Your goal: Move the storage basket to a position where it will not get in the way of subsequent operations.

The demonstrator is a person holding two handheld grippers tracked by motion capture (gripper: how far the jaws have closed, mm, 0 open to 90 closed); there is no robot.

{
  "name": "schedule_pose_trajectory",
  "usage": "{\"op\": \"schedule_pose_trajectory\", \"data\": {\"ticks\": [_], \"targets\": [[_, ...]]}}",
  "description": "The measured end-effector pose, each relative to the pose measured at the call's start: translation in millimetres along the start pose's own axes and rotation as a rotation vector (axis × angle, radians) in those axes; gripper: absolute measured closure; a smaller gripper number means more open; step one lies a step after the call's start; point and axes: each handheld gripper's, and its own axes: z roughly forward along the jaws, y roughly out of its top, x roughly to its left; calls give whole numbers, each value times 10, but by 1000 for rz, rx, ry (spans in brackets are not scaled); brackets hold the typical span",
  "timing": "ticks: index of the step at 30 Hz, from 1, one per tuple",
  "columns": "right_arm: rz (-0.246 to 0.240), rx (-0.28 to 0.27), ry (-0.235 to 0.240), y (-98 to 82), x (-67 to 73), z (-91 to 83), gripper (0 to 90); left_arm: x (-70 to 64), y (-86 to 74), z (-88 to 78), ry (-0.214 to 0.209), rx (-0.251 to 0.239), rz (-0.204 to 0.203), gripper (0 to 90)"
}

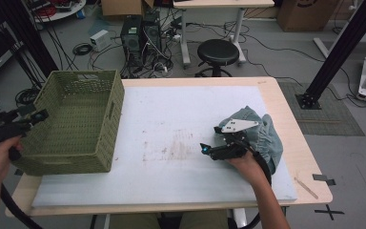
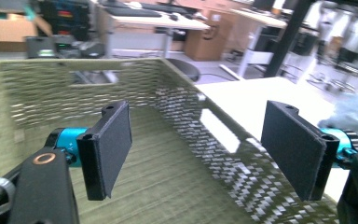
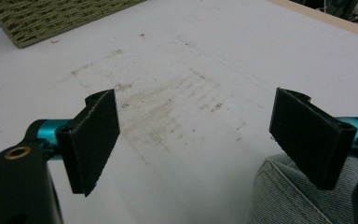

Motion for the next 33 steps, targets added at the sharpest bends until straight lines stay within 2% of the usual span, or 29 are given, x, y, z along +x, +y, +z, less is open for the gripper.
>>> {"op": "schedule_pose_trajectory", "data": {"ticks": [5, 9, 12, 14, 19, 23, 24, 25, 26, 27, 33], "targets": [[4, -13, -9, -16, -24, -60, 163, -301, 23, 225, -82, -2, 36, 245], [11, -22, -13, -35, -50, -103, 163, -552, 29, 424, -145, -3, 80, 245], [16, -26, -16, -46, -67, -127, 163, -744, 13, 608, -185, 16, 109, 225], [15, -33, -18, -50, -77, -140, 163, -873, -8, 737, -201, 19, 135, 213], [18, -42, -19, -49, -94, -166, 163, -1185, -77, 1074, -249, 59, 161, 213], [22, -48, -24, -61, -126, -200, 162, -1402, -158, 1316, -276, 88, 183, 213], [24, -47, -27, -67, -138, -212, 163, -1434, -162, 1351, -265, 105, 182, 213], [24, -50, -28, -71, -146, -216, 163, -1474, -164, 1396, -258, 96, 172, 213], [28, -48, -30, -77, -153, -225, 163, -1497, -174, 1424, -265, 77, 177, 213], [29, -50, -31, -82, -160, -229, 163, -1525, -182, 1453, -271, 79, 184, 213], [29, -53, -30, -97, -180, -252, 162, -1728, -241, 1619, -295, 115, 215, 213]]}}
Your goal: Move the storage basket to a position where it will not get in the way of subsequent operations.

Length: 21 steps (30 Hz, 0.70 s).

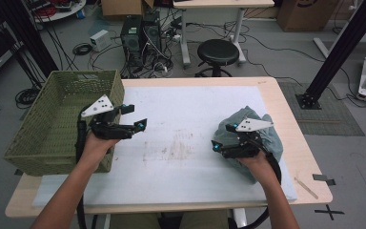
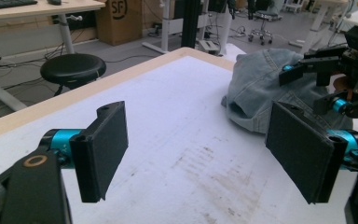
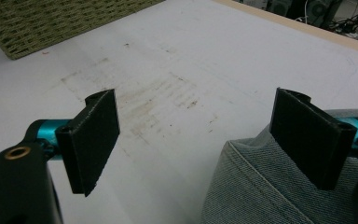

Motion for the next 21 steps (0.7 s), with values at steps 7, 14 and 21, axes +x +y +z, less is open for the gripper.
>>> {"op": "schedule_pose_trajectory", "data": {"ticks": [7, 14, 21], "targets": [[-3, 4, -1, 3, -10, -3, 163, -112, -25, 288, -4, 8, 23, 215], [-2, 6, -13, 4, -56, -51, 163, -146, -146, 562, -13, 13, 51, 217], [-4, 16, -41, -27, -107, -112, 163, -114, -366, 700, -32, 6, 7, 215]]}}
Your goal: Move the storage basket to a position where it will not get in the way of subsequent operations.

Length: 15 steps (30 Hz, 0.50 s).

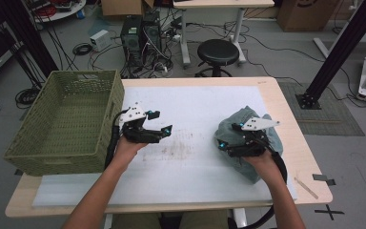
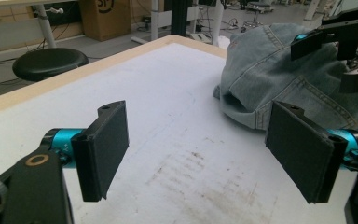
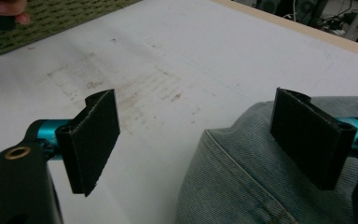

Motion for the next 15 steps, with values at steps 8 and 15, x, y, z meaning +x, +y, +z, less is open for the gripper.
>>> {"op": "schedule_pose_trajectory", "data": {"ticks": [8, 15], "targets": [[15, 2, -6, -29, -65, -17, 163, 17, -103, -51, 2, -2, -30, 213], [12, 10, 3, -35, -96, 5, 163, 27, -127, -118, 20, 15, -46, 215]]}}
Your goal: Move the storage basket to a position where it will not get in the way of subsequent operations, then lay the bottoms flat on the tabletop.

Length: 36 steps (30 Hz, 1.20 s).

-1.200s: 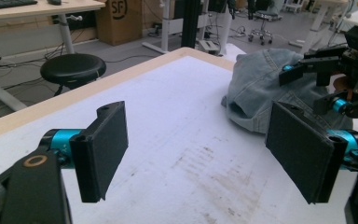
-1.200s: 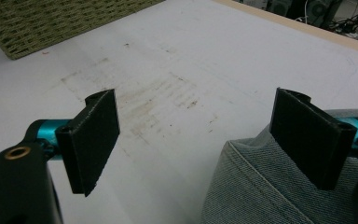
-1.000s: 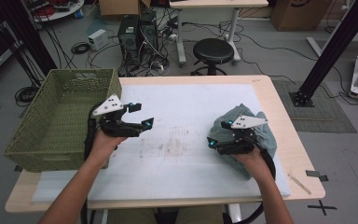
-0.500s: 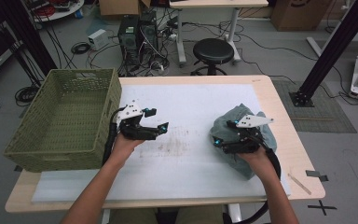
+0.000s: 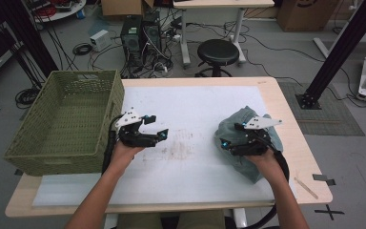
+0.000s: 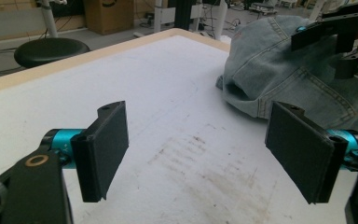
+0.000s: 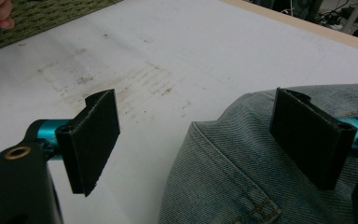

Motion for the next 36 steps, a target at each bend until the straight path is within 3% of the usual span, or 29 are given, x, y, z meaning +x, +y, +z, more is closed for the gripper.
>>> {"op": "schedule_pose_trajectory", "data": {"ticks": [4, 14, 18, 24, 29, 32, 34, 36], "targets": [[-12, 16, 17, 17, -17, 14, 163, 2, -24, -21, 7, -12, -16, 215], [-34, -17, 8, 8, -24, -99, 163, -4, -26, 4, 21, -5, -23, 215], [-21, -17, 19, -14, -94, -102, 163, 7, -25, 28, 30, -7, -39, 215], [-52, 11, 54, 125, -305, -55, 163, 45, 8, 39, 62, -18, -38, 215], [-56, -3, 3, 182, -312, -150, 163, 52, 64, 81, 89, 0, -34, 215], [-26, -14, -75, 204, -335, -233, 190, 110, 105, 91, 106, -20, -60, 215], [-20, 30, -136, 191, -367, -239, 239, 157, 93, 112, 113, -23, -83, 215], [0, 115, -183, 136, -428, -188, 260, 191, 65, 143, 111, -11, -93, 215]]}}
